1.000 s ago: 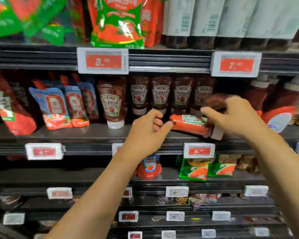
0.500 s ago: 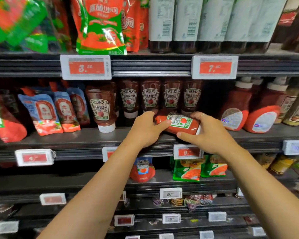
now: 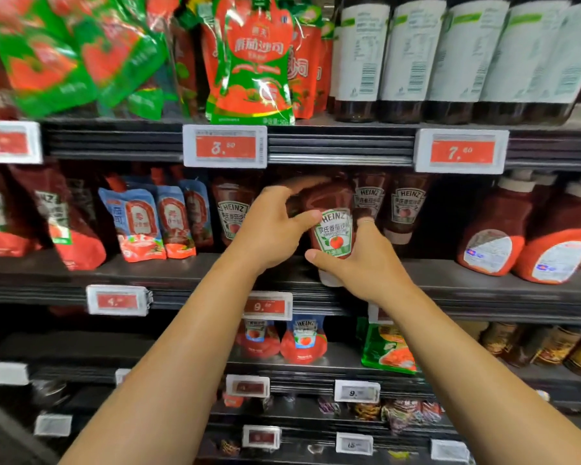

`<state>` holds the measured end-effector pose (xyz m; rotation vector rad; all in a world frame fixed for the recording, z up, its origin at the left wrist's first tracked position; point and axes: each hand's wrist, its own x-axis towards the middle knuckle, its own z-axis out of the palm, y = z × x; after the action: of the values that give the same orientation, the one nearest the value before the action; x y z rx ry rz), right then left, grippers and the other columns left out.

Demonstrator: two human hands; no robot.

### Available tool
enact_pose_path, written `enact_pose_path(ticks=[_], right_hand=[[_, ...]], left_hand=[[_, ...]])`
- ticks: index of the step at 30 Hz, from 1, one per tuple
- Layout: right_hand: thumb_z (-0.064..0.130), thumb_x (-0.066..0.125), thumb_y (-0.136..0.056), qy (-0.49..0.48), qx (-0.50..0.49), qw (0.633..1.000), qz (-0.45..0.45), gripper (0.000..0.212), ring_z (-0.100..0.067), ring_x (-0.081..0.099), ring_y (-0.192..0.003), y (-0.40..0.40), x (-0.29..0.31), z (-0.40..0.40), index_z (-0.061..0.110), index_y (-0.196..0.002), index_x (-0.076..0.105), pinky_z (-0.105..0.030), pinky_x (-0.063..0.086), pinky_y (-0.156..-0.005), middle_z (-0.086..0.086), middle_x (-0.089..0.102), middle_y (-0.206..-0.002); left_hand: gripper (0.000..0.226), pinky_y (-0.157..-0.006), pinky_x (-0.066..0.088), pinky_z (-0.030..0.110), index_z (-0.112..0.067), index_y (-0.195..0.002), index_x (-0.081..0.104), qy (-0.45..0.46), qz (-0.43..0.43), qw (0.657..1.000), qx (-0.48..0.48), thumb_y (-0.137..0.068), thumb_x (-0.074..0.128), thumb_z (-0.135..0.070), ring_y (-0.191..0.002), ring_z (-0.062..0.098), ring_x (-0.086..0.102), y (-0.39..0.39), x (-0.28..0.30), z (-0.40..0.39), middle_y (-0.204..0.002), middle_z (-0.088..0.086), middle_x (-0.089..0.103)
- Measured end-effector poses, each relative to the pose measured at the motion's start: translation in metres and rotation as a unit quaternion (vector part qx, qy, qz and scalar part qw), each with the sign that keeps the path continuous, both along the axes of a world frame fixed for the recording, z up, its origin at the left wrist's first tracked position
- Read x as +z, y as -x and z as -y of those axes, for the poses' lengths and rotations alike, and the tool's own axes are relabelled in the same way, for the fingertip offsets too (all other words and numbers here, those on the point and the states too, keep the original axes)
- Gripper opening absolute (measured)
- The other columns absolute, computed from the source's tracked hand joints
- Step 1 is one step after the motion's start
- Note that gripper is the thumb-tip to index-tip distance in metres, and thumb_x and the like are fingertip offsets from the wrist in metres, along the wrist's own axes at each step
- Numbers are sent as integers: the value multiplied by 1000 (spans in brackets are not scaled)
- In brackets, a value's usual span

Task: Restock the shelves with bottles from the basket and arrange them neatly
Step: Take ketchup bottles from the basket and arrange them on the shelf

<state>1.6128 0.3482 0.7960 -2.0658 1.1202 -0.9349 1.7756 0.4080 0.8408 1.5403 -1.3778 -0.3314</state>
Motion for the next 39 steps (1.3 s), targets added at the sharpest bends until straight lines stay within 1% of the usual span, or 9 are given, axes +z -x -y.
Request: enact_pose_path(ticks=[5, 9, 12, 14, 17, 21, 26, 32, 39], right_hand=[[46, 88, -73, -8, 11, 999, 34, 56, 12, 60, -77, -25, -7, -3, 22, -108, 52, -3, 41, -58, 16, 64, -90], [45, 87, -75, 2, 1, 999, 38, 52, 9, 57, -80, -34, -12, -4, 25, -103, 48, -7, 43, -57, 16, 62, -91], [46, 86, -75, -8, -9, 999, 45, 53, 5, 58, -80, -38, -16, -4, 25, -100, 46, -10, 42, -55, 15, 62, -91], [47, 86, -75, -8, -15, 998, 53, 54, 2, 61, -82, -40, -17, -5, 24, -104, 46, -10, 42, -57, 15, 62, -93], [47, 88, -73, 13, -28, 999, 35, 63, -8, 62, -90, -37, -21, -6, 21, -112, 46, -13, 46, -66, 8, 61, -102], [43, 91, -69, 19, -50, 999, -2, 69, -22, 65, -107, -33, -26, -6, 19, -113, 43, -36, 57, -87, -7, 64, -118], [49, 88, -71, 51, -93, 994, -42, 60, -25, 64, -101, -48, -22, -2, 18, -101, 47, -34, 54, -76, -8, 65, -108], [54, 84, -75, 66, -100, 990, -80, 53, -20, 57, -72, -69, -20, 6, 21, -70, 42, -21, 30, -48, -4, 63, -78], [61, 80, -76, 58, -106, 987, -108, 62, -6, 37, -50, -81, -19, 12, 15, -64, 40, -19, 23, -43, 5, 41, -56]], left_hand=[[38, -103, 50, 44, -14, -132, 63, 2, 33, 999, -12, -95, 68, -19, -118, 21, 62, -7, 6, -7, -127, 6, 66], [39, -94, 51, 18, -40, -121, 65, 37, 22, 999, -32, -94, 67, -11, -109, -4, 63, -12, 3, -15, -114, -15, 69], [46, -101, 53, 35, -30, -135, 61, 44, 17, 998, -41, -91, 68, -17, -115, 11, 64, -11, 0, -18, -123, -1, 69], [43, -98, 53, 43, -20, -130, 63, 73, 41, 996, 23, -88, 68, -27, -111, 19, 65, -13, -9, -23, -119, 5, 69], [19, -87, 53, 37, -17, -105, 65, 169, 52, 966, 186, -87, 69, -23, -96, 10, 59, -20, -31, -40, -101, -1, 65], [48, -87, 41, 28, -14, -116, 50, 93, 8, 953, 287, -81, 80, -27, -105, 10, 46, -40, -56, -44, -117, -3, 49], [56, -75, 35, 30, -16, -98, 37, -9, 35, 963, 267, -78, 84, -37, -93, 20, 44, -49, -67, -27, -102, 2, 43], [56, -69, 44, 33, -15, -91, 44, -25, 51, 959, 277, -72, 88, -46, -95, 29, 59, -63, -66, -14, -99, 10, 58], [62, -49, 26, 18, -13, -83, 47, 1, 71, 958, 277, -66, 89, -54, -63, 4, 39, -65, -70, -11, -74, -6, 44]])
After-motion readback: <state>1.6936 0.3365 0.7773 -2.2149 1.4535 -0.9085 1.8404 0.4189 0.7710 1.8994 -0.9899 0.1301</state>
